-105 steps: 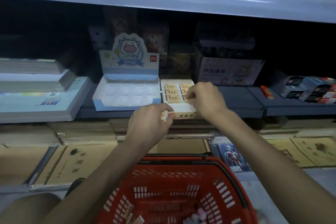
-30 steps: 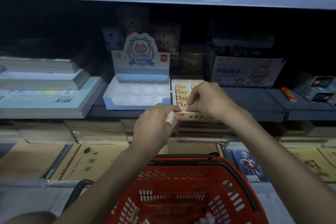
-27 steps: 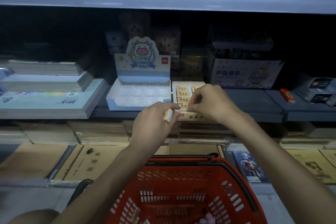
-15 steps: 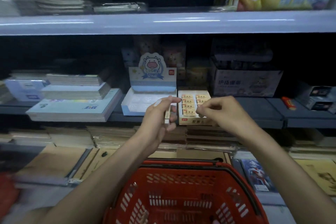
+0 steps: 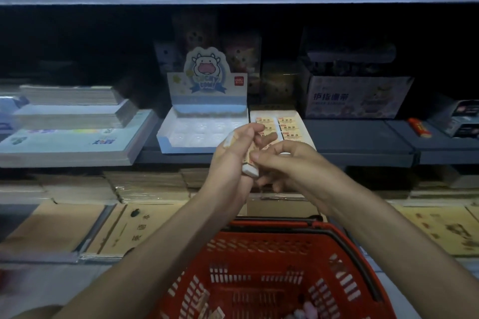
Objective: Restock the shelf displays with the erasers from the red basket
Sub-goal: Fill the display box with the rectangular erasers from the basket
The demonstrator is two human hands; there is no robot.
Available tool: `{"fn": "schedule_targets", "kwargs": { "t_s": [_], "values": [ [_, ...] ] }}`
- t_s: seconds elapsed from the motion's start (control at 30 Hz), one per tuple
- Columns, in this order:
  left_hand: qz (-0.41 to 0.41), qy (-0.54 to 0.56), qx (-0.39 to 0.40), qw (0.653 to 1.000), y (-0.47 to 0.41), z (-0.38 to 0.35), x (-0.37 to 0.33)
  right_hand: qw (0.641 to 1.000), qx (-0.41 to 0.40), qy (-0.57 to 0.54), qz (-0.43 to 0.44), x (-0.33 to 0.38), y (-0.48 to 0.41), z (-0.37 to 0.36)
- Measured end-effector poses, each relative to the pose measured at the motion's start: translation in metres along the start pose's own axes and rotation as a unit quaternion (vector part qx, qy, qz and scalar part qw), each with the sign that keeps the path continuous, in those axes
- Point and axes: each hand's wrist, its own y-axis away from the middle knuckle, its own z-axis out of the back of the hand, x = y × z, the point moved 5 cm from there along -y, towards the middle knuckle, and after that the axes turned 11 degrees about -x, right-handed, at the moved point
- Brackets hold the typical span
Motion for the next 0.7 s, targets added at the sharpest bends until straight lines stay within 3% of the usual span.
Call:
{"fn": "schedule_targets", "kwargs": {
  "t_s": [0.17, 0.3, 0.5, 0.7],
  "values": [
    [-0.047, -0.113, 0.033, 0.992, 0.001, 0.012, -0.005, 0.997, 0.044, -0.057, -0.036, -0.003, -0.003, -0.005],
    [-0.105, -0.172, 0.060, 0.978, -0.002, 0.017, -0.014, 0.996, 0.080, -0.028, -0.023, 0.006, -0.004, -0.002],
    [-0.291, -0.362, 0.015, 0.886, -0.001, 0.028, -0.029, 0.989, -0.107, 0.066, 0.078, 0.038, -0.028, 0.045],
    [-0.267, -0.501, 0.029, 0.823, -0.004, 0.026, -0.013, 0.922, -0.218, 0.270, 0.169, 0.036, -0.053, 0.077]
  ]
}}
